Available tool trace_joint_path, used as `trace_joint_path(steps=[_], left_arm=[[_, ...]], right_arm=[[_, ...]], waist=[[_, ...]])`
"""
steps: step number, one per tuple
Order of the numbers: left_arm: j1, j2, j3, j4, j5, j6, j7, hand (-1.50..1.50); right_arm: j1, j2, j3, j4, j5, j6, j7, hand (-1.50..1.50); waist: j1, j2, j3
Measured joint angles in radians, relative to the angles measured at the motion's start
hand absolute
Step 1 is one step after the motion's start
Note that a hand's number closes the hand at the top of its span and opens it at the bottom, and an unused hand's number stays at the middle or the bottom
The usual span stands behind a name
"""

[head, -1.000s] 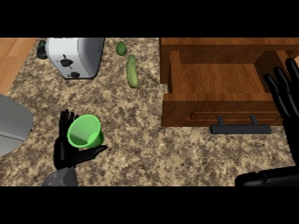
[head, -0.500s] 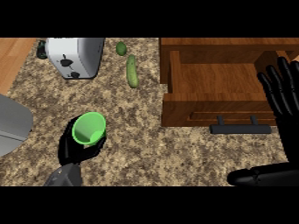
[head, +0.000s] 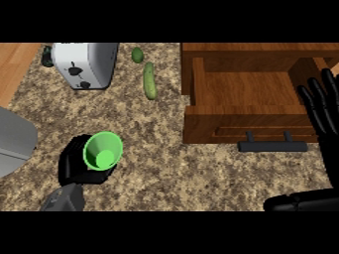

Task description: Pick up the cup, place it into the drawer and close the drawer

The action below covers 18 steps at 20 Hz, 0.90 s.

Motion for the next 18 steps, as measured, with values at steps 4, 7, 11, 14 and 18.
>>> trace_joint_path(steps=[4, 7, 11, 14, 18], left_arm=[[0.007, 0.013, -0.005, -0.053, 0.000, 0.002, 0.005, 1.50], [0.018, 0.022, -0.013, -0.113, 0.008, -0.013, 0.017, 1.50], [0.021, 0.026, -0.043, -0.219, 0.015, -0.041, 0.052, 1.50], [0.048, 0.022, -0.086, -0.355, 0.009, -0.038, 0.117, 1.50], [0.054, 0.009, -0.133, -0.538, 0.020, -0.026, 0.251, 1.50]], right_arm=[[-0.006, -0.003, -0.004, -0.008, -0.004, -0.004, 0.018, -1.50], [-0.010, -0.007, -0.010, -0.011, -0.007, -0.007, 0.030, -1.50], [-0.021, -0.013, -0.025, 0.008, -0.015, -0.004, 0.024, -1.50], [-0.018, -0.014, -0.026, 0.012, -0.013, -0.001, 0.019, -1.50], [-0.007, -0.014, -0.025, -0.009, -0.017, -0.003, 0.037, -1.50]], waist=[[0.002, -0.001, 0.000], [0.005, -0.002, 0.000], [0.008, -0.003, 0.001], [0.012, -0.005, 0.001], [0.012, -0.006, 0.001]])
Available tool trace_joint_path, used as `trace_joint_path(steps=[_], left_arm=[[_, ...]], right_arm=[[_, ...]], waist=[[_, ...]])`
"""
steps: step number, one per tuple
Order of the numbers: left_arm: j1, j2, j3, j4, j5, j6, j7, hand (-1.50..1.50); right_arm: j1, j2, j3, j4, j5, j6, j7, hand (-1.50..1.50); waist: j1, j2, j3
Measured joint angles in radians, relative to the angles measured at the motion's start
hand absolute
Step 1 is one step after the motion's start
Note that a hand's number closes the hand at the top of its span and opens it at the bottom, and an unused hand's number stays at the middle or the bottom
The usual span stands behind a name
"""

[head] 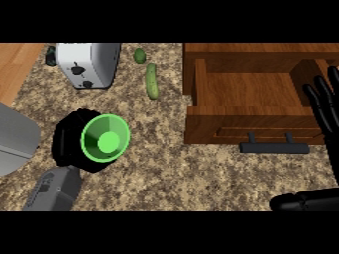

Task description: Pick up the cup, place it into the drawer and close the drawer

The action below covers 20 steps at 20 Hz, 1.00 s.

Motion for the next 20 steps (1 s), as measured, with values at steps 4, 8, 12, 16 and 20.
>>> trace_joint_path(steps=[4, 8, 12, 16, 20], left_arm=[[-0.009, -0.036, -0.044, -0.193, 0.015, 0.063, 0.156, 1.50], [-0.083, -0.065, -0.062, -0.274, 0.021, 0.135, 0.274, 1.50], [-0.156, -0.088, -0.089, -0.343, 0.004, 0.216, 0.374, 1.50], [-0.268, -0.097, -0.096, -0.364, -0.019, 0.290, 0.477, 1.50], [-0.372, -0.095, -0.085, -0.336, -0.043, 0.328, 0.537, 1.50]], right_arm=[[-0.005, 0.000, 0.000, 0.005, -0.002, 0.000, 0.005, -1.50], [-0.028, -0.003, -0.005, 0.032, 0.002, -0.001, -0.004, -1.50], [-0.028, -0.016, -0.024, 0.054, -0.007, 0.016, -0.024, -1.50], [-0.006, -0.010, -0.020, 0.051, -0.002, 0.022, -0.044, -1.50], [0.024, 0.002, -0.006, 0.042, 0.011, 0.026, -0.064, -1.50]], waist=[[0.000, 0.000, 0.000], [-0.005, 0.002, 0.000], [-0.008, 0.003, -0.001], [-0.011, 0.004, -0.001], [-0.013, 0.004, -0.001]])
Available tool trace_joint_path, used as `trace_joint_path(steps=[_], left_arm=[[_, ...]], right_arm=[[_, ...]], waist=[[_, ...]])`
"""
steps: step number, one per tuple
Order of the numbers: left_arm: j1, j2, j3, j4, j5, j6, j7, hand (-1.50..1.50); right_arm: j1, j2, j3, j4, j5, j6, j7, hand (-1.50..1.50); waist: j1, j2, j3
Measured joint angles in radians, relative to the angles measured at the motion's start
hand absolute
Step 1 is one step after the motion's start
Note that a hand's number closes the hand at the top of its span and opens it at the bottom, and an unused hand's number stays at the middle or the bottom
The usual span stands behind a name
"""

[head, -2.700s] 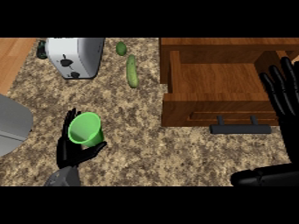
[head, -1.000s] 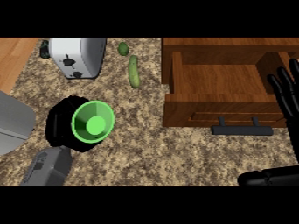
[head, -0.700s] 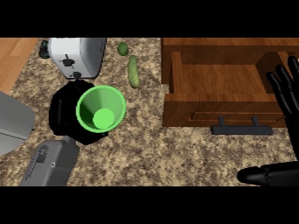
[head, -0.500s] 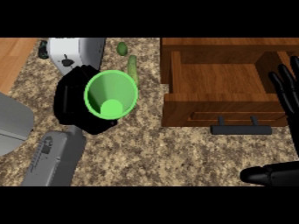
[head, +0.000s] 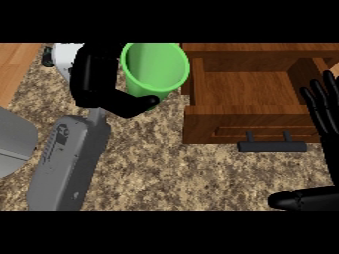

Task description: Pick up the cup, place it into the drawer and close the drawer

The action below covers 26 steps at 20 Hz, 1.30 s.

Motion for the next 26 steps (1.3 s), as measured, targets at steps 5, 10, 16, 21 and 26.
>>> trace_joint_path(steps=[5, 10, 16, 21, 26], left_arm=[[-0.122, -0.012, -0.023, 0.063, -0.032, 0.072, 0.046, 1.50], [-0.238, -0.019, -0.036, 0.206, -0.036, 0.108, 0.033, 1.50], [-0.353, -0.021, -0.071, 0.314, -0.038, 0.163, 0.071, 1.50], [-0.458, -0.022, -0.090, 0.486, 0.018, 0.207, 0.022, 1.50], [-0.526, -0.022, -0.150, 0.648, 0.099, 0.246, -0.062, 1.50]], right_arm=[[-0.007, -0.005, -0.010, -0.030, -0.013, -0.009, 0.038, -1.50], [-0.024, -0.009, -0.019, 0.004, -0.016, -0.004, 0.023, -1.50], [-0.007, -0.009, -0.021, 0.012, -0.013, 0.008, -0.005, -1.50], [-0.019, -0.011, -0.020, 0.024, -0.014, 0.012, -0.006, -1.50], [-0.020, -0.014, -0.028, 0.034, -0.027, 0.023, -0.019, -1.50]], waist=[[-0.002, 0.000, 0.000], [-0.006, 0.002, 0.000], [-0.009, 0.002, 0.000], [-0.018, 0.005, 0.000], [-0.032, 0.008, 0.001]])
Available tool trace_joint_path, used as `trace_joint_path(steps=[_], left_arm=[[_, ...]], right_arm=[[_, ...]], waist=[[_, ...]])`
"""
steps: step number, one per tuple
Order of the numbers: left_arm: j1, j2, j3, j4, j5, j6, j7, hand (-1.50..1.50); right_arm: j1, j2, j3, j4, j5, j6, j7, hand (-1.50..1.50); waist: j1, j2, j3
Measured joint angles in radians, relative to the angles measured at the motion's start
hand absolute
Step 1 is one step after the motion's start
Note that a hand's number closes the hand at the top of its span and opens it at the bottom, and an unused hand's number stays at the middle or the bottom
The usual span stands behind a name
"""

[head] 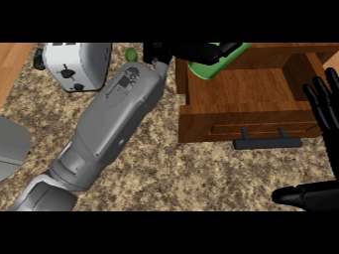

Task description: Pick up the cup, place it into the drawer and close the drawer

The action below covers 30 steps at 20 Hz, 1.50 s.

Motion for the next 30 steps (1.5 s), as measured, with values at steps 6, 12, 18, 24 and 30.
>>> trace_joint_path(steps=[6, 12, 18, 24, 30], left_arm=[[-0.068, 0.000, -0.073, 0.157, 0.096, 0.016, -0.053, 1.50], [-0.104, 0.000, -0.196, 0.242, 0.169, 0.039, -0.074, 1.50], [-0.131, 0.000, -0.288, 0.317, 0.205, 0.060, -0.081, 1.50], [-0.156, 0.000, -0.380, 0.350, 0.212, 0.102, -0.050, -1.50], [-0.145, 0.000, -0.403, 0.323, 0.276, 0.111, -0.073, -1.50]], right_arm=[[-0.019, -0.005, 0.001, 0.002, -0.001, 0.000, 0.010, -1.50], [-0.037, -0.001, 0.015, 0.030, 0.003, 0.006, 0.001, -1.50], [-0.067, -0.008, 0.010, 0.036, -0.016, 0.013, 0.011, -1.50], [-0.076, 0.000, 0.020, 0.027, -0.025, 0.015, 0.009, -1.50], [-0.080, -0.002, 0.014, 0.039, -0.056, 0.033, 0.004, -1.50]], waist=[[-0.015, 0.004, 0.000], [-0.033, 0.008, 0.001], [-0.057, 0.015, 0.001], [-0.074, 0.018, 0.001], [-0.078, 0.020, 0.001]])
